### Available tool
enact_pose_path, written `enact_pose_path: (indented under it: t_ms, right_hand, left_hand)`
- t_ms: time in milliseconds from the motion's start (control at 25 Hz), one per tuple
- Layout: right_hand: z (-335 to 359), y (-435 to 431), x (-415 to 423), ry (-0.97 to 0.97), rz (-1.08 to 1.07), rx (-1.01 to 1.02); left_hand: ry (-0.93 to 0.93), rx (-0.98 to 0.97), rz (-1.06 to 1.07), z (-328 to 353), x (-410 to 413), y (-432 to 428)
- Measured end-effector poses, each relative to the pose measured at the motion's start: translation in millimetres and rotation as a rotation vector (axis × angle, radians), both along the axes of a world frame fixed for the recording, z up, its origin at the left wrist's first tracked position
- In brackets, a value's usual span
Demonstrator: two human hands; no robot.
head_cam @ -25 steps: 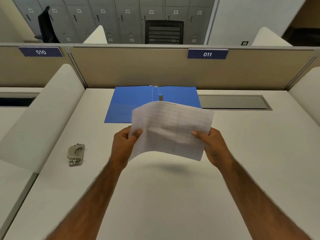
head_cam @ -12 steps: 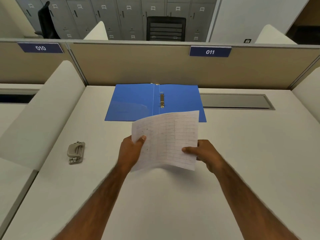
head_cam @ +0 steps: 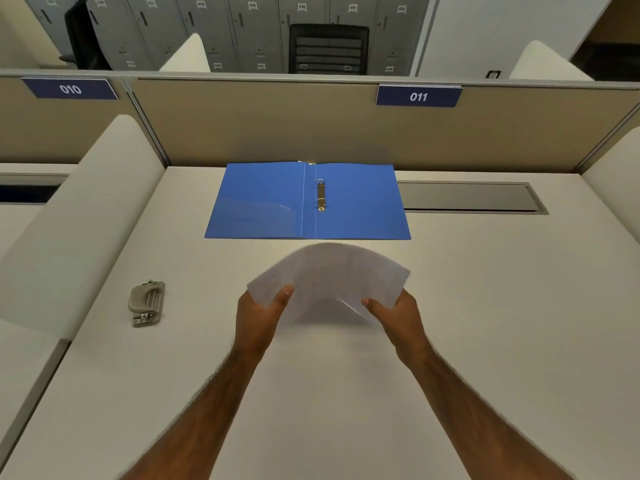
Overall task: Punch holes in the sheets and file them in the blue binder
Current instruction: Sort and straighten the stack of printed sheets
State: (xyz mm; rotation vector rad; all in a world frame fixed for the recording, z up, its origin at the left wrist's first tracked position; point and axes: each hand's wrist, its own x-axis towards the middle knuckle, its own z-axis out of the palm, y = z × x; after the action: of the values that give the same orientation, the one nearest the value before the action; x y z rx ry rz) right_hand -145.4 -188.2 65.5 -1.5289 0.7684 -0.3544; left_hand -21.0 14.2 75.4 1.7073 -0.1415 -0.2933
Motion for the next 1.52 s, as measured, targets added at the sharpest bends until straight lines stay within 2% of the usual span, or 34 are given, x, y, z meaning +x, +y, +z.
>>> enact_pose_path:
  t_ms: [200, 360, 680, 800, 880, 920, 1040, 1120, 1240, 1400, 1440, 1520]
  right_hand:
    - [-4.1, -0.5, 2.1, -0.018, -0.158, 0.015]
    - [4.4, -8.3, 3.5, -0.079, -0.114, 0.016]
    - [-4.8, -11.4, 9.2, 0.025, -0.088, -0.004]
    - [-10.3, -19.1, 9.3, 0.045, -0.281, -0.027]
    - [-9.1, -20.5, 7.0, 0.035, -0.451, 0.144]
    - [-10.5, -16.5, 6.0, 0.01, -0.465, 0.278]
    - [-8.3, 11.2, 8.7, -0.103, -0.298, 0.646]
    - [1.5, 24.1, 15.0, -0.204, -0.171, 0.73]
    - [15.5, 23.1, 25.6, -0.27, -0.157, 0.692]
    - [28.9, -2.2, 21.4, -0.15, -0.124, 0.444]
    - [31.5, -7.4, 18.8, -0.123, -0.1, 0.357]
    - [41.3, -11.3, 17.1, -0.094, -0.041, 0.205]
  left_hand:
    - [0.002, 0.036, 0.011, -5.2, -4.0, -4.8]
    - [-0.024, -0.036, 0.017, 4.1, 5.2, -1.4]
    - [0.089, -0.029, 0.018, -7.9, 4.6, -4.5]
    - [0.16, -0.104, 0.118, 0.5, 9.3, -7.9]
    - [0.219, -0.213, 0.151, 8.9, 8.9, -10.7]
    - [0.238, -0.286, 0.148, 13.3, 5.5, -12.0]
    - [0.321, -0.473, 0.118, 17.0, -6.0, -20.9]
    - [0.375, -0.516, 0.081, 12.1, -15.4, -28.9]
    - [0.376, -0.445, -0.039, 14.0, -30.9, -31.0]
    - [0.491, -0.493, -0.141, 28.1, -4.2, 2.7]
    - [0.476, -0.432, -0.213, 34.5, 9.2, 10.4]
    - [0.322, -0.185, -0.404, 48.4, 30.9, 11.4]
